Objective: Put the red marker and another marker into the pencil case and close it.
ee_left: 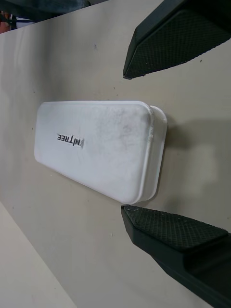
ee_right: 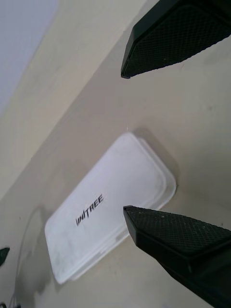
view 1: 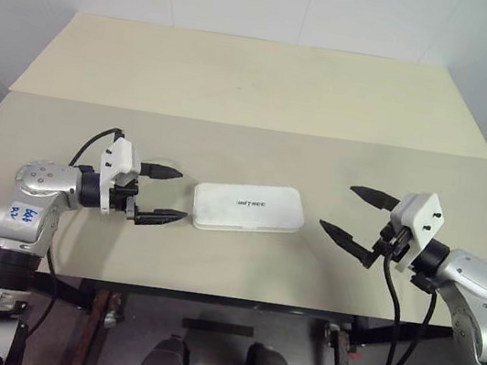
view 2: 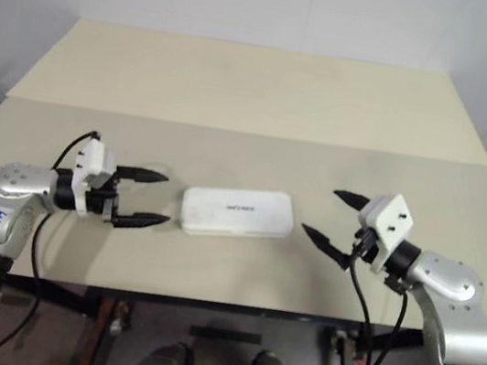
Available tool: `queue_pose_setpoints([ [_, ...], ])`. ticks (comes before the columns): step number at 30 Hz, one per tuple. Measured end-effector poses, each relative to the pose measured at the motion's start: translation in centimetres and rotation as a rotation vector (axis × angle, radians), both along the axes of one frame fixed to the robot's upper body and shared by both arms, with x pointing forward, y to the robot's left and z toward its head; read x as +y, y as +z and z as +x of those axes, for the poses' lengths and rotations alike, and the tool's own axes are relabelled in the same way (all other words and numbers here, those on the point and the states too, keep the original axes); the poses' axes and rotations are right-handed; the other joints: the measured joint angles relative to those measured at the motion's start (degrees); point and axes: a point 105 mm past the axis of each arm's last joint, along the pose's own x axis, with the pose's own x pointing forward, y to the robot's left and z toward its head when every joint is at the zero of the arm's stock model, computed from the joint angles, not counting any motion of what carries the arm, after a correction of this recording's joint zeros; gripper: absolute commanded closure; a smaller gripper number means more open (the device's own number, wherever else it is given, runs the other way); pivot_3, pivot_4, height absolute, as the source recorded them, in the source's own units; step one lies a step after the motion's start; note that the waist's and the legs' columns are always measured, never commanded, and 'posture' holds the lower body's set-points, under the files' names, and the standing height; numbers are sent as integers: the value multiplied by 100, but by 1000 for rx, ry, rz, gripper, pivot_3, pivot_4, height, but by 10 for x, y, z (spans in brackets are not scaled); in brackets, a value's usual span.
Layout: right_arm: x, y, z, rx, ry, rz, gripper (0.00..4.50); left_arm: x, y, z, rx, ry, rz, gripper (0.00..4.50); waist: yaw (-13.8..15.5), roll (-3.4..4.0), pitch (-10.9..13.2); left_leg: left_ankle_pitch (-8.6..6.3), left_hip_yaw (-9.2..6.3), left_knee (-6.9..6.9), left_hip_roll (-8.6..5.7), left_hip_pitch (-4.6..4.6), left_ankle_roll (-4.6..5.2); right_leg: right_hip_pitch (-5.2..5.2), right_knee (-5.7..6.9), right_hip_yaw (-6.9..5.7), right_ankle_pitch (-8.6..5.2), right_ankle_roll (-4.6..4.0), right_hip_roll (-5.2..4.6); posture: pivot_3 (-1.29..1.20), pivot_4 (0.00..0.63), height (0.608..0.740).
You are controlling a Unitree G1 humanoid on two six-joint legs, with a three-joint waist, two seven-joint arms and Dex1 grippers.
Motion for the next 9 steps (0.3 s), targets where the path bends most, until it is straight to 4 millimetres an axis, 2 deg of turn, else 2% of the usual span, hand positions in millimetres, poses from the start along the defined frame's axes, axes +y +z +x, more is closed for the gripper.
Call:
queue_pose_setpoints([
  [2, -4, -3, -3, 15, 2, -12, 0, -3, 2, 0, -15, -2, 0, 47, -1, 0, 0, 0, 0, 0, 0, -1, 0, 0, 0, 1, 0, 0, -1, 0, 150, 740],
  [5, -21, -6, -10, 44, -14, -52, 0, -10, 6, -2, -43, -13, -3, 47, 6, 0, 0, -1, 2, 0, 1, -1, 1, 1, -3, 2, 0, 0, -7, 0, 150, 740],
  [9, -32, -12, -19, 84, -19, -89, 0, -3, -4, -3, -23, 42, -11, 47, -18, -1, 0, -1, 5, 0, 1, 0, 2, 0, -1, 4, 0, 0, -1, 0, 150, 740],
])
